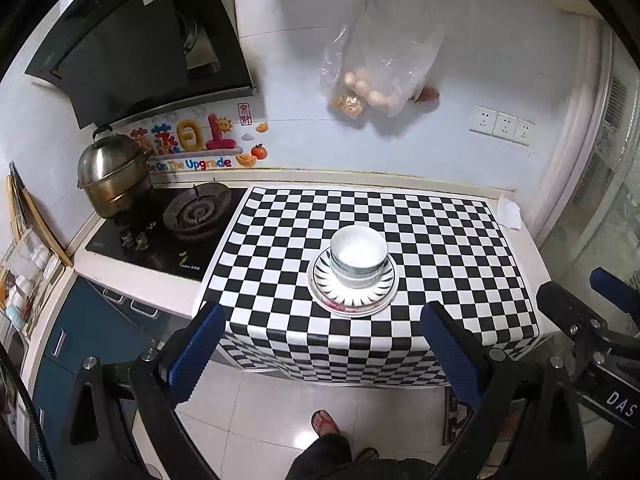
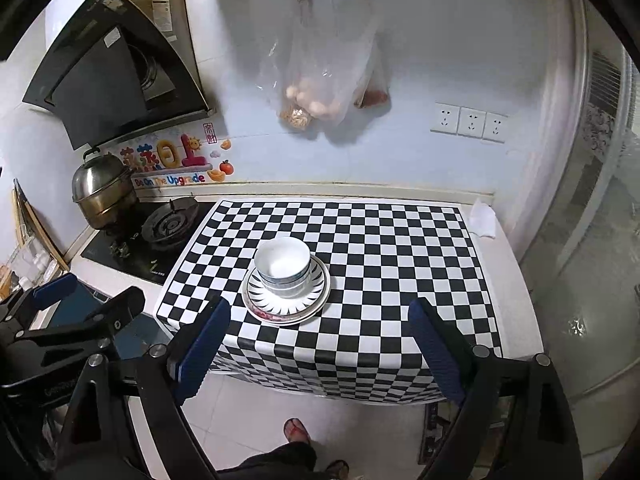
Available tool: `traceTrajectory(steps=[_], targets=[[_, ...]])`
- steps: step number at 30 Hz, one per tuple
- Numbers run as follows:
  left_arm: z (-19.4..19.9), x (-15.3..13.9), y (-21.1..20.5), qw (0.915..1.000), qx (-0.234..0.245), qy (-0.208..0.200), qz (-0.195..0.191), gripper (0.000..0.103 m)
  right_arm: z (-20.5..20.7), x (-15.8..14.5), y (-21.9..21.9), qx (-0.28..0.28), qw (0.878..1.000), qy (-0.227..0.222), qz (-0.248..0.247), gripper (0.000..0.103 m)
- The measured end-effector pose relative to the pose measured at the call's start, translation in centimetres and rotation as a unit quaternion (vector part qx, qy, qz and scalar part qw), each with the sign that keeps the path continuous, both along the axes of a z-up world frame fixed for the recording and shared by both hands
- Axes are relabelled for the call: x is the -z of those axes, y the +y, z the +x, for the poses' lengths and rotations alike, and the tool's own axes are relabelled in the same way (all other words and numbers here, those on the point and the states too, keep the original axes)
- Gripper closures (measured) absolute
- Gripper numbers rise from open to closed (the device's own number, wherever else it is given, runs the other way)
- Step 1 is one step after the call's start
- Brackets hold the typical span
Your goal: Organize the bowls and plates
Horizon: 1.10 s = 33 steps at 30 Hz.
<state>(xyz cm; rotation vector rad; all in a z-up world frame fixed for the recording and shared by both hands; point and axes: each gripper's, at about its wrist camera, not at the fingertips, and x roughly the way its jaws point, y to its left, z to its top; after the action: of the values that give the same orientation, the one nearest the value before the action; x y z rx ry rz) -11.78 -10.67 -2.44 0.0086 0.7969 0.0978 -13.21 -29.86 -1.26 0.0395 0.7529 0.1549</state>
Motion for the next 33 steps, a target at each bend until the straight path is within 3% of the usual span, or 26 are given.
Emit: traceTrajectory(steps=[13, 33], targets=[[-3.1, -0.2, 0.2, 0.9999, -0.001, -0.009, -0.006, 0.003, -3.4, -0.7, 0.3, -0.001, 1.0, -0.01, -0.016, 0.01], [-3.4, -0.9, 2.3, 0.9998, -0.005, -0.019, 0.001, 0.003, -3.5, -1.2, 1.9, 0.006, 0.999, -0.02, -0.026, 0.01]])
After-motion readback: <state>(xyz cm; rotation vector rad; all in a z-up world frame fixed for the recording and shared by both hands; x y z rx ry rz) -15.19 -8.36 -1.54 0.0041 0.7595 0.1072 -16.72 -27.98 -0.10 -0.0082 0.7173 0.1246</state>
